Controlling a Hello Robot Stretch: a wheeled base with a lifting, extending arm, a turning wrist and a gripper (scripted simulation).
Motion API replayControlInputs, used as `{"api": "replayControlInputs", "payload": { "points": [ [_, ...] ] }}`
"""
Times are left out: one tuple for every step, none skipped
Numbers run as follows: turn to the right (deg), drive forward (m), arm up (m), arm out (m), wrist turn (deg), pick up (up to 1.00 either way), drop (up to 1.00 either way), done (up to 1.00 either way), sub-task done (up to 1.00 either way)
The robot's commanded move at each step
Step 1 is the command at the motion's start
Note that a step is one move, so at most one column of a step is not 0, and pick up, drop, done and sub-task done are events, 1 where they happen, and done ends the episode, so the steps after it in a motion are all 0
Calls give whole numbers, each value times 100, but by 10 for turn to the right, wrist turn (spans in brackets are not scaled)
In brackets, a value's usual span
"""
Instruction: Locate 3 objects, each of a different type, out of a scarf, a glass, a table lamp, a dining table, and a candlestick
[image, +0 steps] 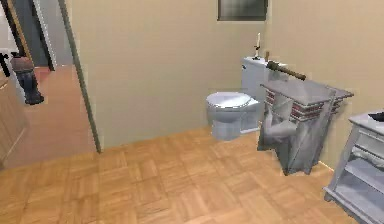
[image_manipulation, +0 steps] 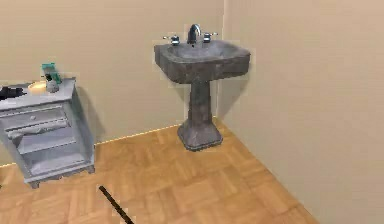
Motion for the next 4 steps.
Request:
{"api": "replayControlInputs", "payload": {
  "points": [
    [-210,0,0,0,0,0,0,0,0],
    [0,65,0,0,0,0,0,0,0],
    [-450,0,0,0,0,0,0,0,0],
    [-150,0,0,0,0,0,0,0,0]
  ]
}}
